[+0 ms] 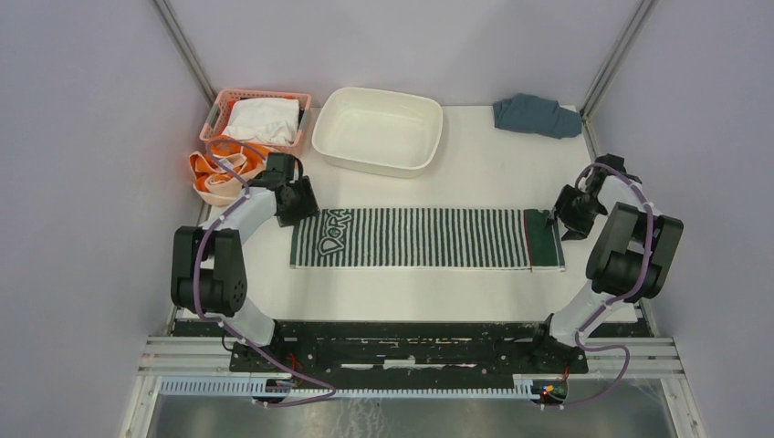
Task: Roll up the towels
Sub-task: Fold the towel at the center of the board.
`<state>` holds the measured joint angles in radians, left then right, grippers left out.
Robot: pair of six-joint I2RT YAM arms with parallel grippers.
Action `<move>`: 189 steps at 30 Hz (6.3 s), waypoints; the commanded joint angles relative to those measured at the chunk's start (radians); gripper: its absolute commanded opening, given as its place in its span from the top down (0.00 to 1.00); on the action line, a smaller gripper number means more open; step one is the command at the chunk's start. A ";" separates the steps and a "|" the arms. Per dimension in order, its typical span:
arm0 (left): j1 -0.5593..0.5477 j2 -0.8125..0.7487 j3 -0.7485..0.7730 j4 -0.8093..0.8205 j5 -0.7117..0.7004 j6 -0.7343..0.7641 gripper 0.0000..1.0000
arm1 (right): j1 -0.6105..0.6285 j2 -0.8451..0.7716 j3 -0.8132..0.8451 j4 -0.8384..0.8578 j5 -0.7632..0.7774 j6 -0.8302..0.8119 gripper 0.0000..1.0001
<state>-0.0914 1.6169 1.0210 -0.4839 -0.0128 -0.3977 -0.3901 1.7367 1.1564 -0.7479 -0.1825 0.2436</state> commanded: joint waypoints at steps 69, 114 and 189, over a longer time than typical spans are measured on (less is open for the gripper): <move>-0.004 -0.183 -0.022 0.039 -0.013 0.068 0.29 | 0.097 0.145 0.126 -0.097 0.401 -0.176 0.99; -0.146 0.068 -0.180 0.258 0.425 -0.181 0.66 | 0.867 0.066 0.515 -0.366 0.175 0.375 0.99; -0.230 0.001 -0.122 0.136 0.211 -0.098 0.81 | 1.256 0.424 0.892 -0.190 0.203 0.520 0.96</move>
<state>-0.3103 1.6352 0.8680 -0.3466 0.2142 -0.5304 0.8585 2.1826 2.0869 -1.0508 0.0898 0.7540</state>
